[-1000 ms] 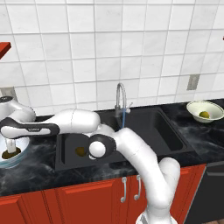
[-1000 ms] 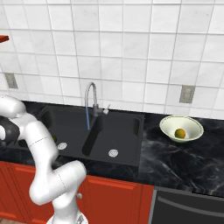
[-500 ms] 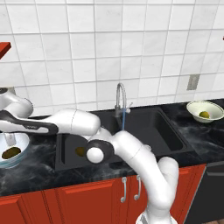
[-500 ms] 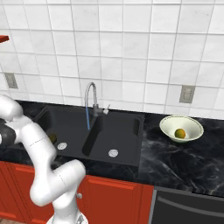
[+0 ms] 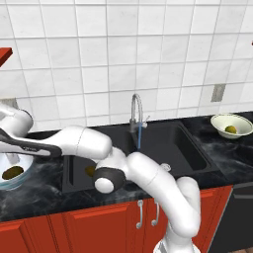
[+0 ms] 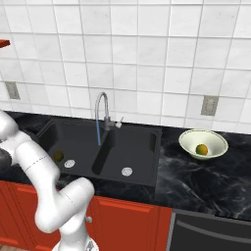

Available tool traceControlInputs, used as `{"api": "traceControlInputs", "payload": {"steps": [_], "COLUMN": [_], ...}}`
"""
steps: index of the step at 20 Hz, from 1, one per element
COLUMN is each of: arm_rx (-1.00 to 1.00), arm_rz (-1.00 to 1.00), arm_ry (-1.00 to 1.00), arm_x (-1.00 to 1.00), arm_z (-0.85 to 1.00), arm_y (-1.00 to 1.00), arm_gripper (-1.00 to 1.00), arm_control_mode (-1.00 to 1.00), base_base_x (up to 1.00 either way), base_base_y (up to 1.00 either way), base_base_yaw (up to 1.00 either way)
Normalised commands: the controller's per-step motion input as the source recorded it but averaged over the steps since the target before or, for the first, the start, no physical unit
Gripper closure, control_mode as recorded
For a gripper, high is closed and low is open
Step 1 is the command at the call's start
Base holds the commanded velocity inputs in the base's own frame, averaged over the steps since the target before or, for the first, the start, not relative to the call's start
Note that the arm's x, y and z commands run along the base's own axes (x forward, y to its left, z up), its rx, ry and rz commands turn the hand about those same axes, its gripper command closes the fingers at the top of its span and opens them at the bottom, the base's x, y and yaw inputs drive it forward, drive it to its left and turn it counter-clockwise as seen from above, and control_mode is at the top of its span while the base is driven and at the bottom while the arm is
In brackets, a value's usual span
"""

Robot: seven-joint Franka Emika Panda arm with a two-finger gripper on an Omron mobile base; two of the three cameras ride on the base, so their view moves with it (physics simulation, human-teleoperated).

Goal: Pick the avocados from the sink and place them in one bowl. Place the orange in the other bowl. Then turn off the sink faucet.

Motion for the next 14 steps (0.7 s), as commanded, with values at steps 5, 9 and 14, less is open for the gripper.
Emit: {"api": "traceControlInputs", "payload": {"steps": [5, 9, 14], "arm_rx": [-0.12, -0.09, -0.07], "arm_rz": [0.04, 0.0, 0.0], "arm_ry": [-0.07, 0.0, 0.09], "arm_x": [-0.22, -0.16, -0.07], "arm_z": [0.6, 0.43, 0.34], "arm_y": [-0.17, -0.23, -0.42], "arm_gripper": [-1.0, -1.0, -1.0], "arm_control_mode": [-1.0, -1.0, -1.0], "base_base_x": [0.0, 0.0, 0.0], "base_base_y": [0.0, 0.0, 0.0], "base_base_yaw": [0.0, 0.0, 0.0]}}
